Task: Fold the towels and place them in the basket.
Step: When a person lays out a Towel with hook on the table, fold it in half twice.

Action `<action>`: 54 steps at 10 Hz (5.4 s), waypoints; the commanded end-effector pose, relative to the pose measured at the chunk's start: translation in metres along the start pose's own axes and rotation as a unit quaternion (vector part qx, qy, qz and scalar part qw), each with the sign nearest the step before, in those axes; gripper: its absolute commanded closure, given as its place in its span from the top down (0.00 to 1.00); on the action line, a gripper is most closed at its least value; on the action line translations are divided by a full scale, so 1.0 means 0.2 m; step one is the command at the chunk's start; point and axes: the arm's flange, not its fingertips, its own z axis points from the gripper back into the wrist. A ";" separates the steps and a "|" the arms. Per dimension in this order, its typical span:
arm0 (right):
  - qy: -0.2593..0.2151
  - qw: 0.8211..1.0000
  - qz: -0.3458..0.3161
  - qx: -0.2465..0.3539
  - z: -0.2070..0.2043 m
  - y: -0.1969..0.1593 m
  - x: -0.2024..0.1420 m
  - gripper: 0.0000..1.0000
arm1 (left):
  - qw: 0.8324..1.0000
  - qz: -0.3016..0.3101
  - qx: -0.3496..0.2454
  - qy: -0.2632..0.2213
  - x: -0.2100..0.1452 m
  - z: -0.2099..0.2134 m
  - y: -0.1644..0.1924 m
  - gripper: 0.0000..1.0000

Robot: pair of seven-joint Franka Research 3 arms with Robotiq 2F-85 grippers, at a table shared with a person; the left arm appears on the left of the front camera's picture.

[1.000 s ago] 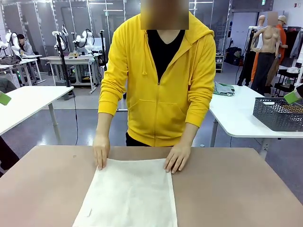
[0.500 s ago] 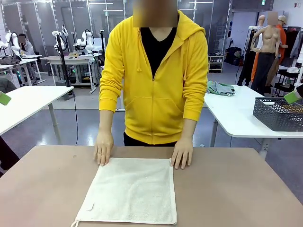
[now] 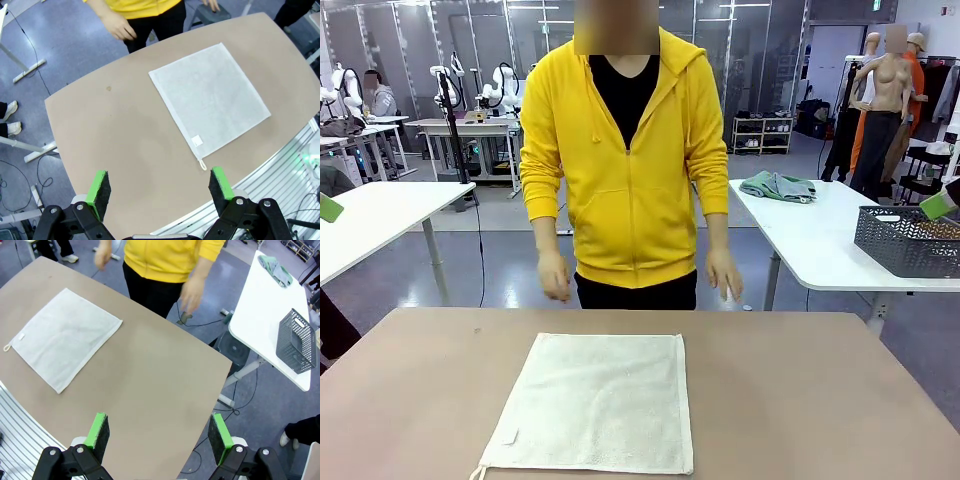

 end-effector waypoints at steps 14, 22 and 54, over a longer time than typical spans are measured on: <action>0.035 0.925 0.320 0.200 -0.11 0.57 0.25 1.00 | 0.906 -0.391 -0.079 0.138 0.06 -0.19 -0.46 1.00; 0.216 0.807 0.468 0.289 -0.67 1.21 0.06 1.00 | 0.860 -0.435 -0.160 0.213 -0.23 -0.76 -0.70 1.00; 0.269 0.821 0.437 0.251 -1.79 1.52 -0.33 1.00 | 0.825 -0.472 -0.178 0.252 -0.71 -1.82 -0.63 1.00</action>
